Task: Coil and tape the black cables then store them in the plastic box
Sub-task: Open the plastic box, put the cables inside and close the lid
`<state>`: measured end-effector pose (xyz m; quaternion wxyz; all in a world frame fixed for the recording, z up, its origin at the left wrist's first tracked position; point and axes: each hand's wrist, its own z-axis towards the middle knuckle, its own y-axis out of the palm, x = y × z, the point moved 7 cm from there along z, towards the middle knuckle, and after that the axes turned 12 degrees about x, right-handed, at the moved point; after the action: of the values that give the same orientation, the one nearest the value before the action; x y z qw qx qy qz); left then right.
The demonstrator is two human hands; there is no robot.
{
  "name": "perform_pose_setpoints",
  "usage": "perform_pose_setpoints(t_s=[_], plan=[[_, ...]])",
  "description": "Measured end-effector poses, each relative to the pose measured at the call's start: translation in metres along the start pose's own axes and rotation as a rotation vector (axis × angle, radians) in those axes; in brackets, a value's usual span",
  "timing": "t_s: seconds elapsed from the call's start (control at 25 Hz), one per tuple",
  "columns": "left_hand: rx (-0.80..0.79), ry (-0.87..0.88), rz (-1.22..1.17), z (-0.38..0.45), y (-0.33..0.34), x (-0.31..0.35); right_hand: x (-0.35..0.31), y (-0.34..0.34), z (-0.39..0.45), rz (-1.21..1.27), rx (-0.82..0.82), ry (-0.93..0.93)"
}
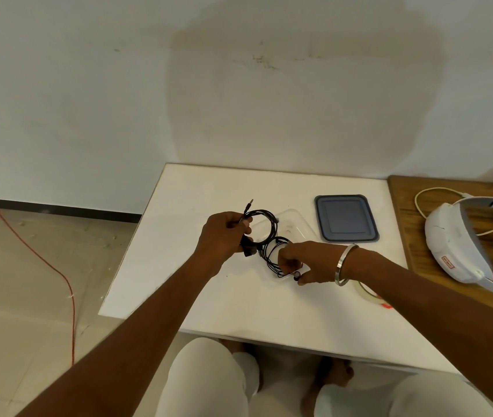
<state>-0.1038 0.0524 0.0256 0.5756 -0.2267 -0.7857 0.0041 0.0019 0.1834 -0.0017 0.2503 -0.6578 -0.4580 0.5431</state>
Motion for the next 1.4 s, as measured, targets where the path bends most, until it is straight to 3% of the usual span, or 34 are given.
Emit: perform_pose_setpoints(t_s=[0.28, 0.48, 0.64, 0.88, 1.0, 1.24, 1.4], plan=[[-0.002, 0.006, 0.001, 0.001, 0.0, -0.002, 0.004, -0.011, 0.0, 0.118, -0.017, 0.065], [-0.007, 0.006, -0.008, 0.002, 0.003, -0.002, 0.01, -0.018, 0.004, 0.223, 0.144, 0.184], [-0.005, 0.006, 0.005, 0.002, 0.009, -0.004, 0.011, -0.02, 0.01, 0.028, 0.229, 0.167], [0.007, -0.01, 0.047, -0.002, 0.034, -0.003, 0.036, -0.069, -0.005, 0.031, 0.657, 0.332], [0.004, 0.052, 0.179, -0.003, 0.053, -0.003, 0.06, -0.085, -0.027, 0.068, 0.792, 0.428], [-0.032, 0.153, 0.58, 0.002, 0.078, -0.014, 0.108, -0.08, -0.058, 0.052, 0.794, 0.548], [-0.047, 0.199, 0.702, 0.0, 0.081, -0.012, 0.124, -0.065, -0.064, -0.027, 0.697, 0.607]])
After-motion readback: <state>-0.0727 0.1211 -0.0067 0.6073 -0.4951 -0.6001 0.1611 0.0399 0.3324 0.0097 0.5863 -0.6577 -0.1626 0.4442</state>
